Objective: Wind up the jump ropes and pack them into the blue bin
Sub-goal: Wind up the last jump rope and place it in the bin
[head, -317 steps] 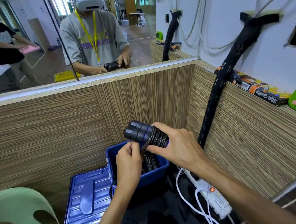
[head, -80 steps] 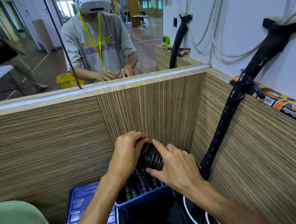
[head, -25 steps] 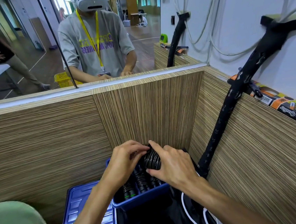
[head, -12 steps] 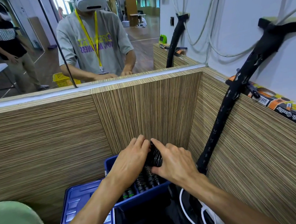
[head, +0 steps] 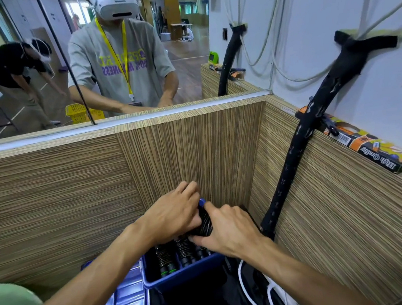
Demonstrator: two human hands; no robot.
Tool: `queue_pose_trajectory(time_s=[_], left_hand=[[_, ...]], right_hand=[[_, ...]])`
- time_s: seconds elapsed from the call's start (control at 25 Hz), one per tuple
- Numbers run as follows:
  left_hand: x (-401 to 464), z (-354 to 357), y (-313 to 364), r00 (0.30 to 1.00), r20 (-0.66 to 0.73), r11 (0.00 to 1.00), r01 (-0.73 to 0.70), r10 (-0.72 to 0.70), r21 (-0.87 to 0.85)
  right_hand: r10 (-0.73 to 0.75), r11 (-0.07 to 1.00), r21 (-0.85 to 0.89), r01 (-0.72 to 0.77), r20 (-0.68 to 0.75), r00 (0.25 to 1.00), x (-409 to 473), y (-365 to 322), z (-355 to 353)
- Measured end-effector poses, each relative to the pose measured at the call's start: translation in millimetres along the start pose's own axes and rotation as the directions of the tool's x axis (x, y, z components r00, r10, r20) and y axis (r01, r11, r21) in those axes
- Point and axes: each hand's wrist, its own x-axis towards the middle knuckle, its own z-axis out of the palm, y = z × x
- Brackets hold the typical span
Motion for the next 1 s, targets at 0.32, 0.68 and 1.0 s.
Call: queue_pose_trajectory(time_s=[0.32,0.68,1.0], left_hand=[[-9.4,15.5,19.5,0.935,-0.130,0.836,0.224,-0.329,-0.501],[-25.9,6.2,47.3,0.832,-0.363,0.859,0.235,-0.420,-0.456],[-16.7,18.0,70.0,0.622,-0.230,0.543,0.376,-0.749,-0.751]], right_hand=[[0.093,0.986,0.136,-0.098,0.045,0.995,8.0,7.1,0.5],[0.148,0.936,0.324,-0.138,-0.004,0.989,10.2,10.2,6.6],[0.343,0.860,0.427,-0.281,-0.073,0.937,10.7,5.7,20.4]])
